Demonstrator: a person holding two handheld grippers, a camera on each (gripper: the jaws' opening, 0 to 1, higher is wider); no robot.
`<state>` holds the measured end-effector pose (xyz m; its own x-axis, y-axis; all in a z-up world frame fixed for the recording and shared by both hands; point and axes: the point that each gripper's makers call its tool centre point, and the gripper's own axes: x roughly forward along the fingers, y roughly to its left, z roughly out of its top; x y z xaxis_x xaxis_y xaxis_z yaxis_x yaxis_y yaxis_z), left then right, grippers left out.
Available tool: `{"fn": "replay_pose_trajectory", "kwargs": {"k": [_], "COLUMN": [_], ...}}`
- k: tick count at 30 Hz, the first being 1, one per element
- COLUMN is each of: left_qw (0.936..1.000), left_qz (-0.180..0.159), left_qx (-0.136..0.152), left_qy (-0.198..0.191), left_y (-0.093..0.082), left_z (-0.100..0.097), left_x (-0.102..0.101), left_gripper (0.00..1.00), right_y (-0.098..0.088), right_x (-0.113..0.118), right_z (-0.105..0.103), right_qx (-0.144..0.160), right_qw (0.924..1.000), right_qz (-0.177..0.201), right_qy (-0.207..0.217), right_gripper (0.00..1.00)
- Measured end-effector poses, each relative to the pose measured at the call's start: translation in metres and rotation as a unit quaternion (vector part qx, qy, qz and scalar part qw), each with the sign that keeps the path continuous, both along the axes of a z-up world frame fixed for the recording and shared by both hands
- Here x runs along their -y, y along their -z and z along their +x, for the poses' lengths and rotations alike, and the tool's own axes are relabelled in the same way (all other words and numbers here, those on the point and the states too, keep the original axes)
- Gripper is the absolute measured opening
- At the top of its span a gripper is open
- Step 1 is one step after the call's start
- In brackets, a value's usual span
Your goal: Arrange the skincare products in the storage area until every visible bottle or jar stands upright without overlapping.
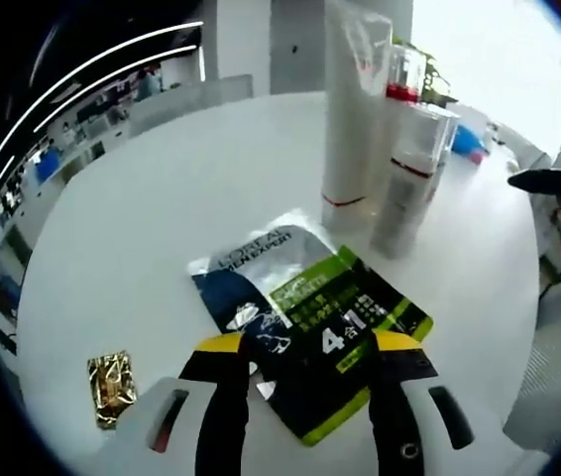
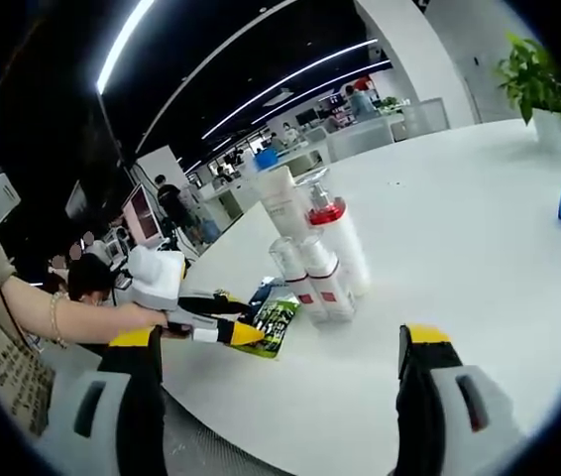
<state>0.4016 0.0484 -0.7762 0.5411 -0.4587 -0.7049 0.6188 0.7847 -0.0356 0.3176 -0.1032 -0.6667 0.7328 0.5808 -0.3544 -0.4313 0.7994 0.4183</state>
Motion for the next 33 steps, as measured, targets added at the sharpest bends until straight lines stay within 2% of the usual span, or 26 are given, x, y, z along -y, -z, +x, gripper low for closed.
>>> {"fn": "replay_pose_trajectory", "kwargs": {"k": [4,10,18,28,33], "left_qw": [1.0,0.9999,0.9993,0.9963,0.9944], "left_qz": [-0.005,-0.009,-0.025,-0.048,-0.064], "left_qx": [0.001,0.001,0.008,0.023,0.025], "left_qy": [-0.003,-0.009,-0.027,-0.068,-0.08], "left_y": [-0.005,-0.015,-0.034,-0.058,-0.067], "left_z": [0.002,-0.001,-0.012,-0.031,-0.045], "left_x": [-0.001,-0.008,-0.024,-0.063,-0.076], "left_gripper": [0.51,0.54,0.6,0.68,0.71], "right_y": [0.0,0.0,-0.003,-0.013,-0.016], "right_x": [0.0,-0.001,-0.001,0.0,-0.002], "right_z": [0.0,-0.001,0.0,-0.004,-0.007], "right_qx": [0.001,0.005,0.014,0.027,0.031], "right_qw": [1.0,0.9999,0.9998,0.9994,0.9993], "right_qz": [-0.003,-0.013,-0.016,-0.018,-0.018], "right_qy": [0.0,-0.006,-0.005,-0.008,-0.013], "right_gripper": [1.0,1.0,1.0,1.0,1.0]}}
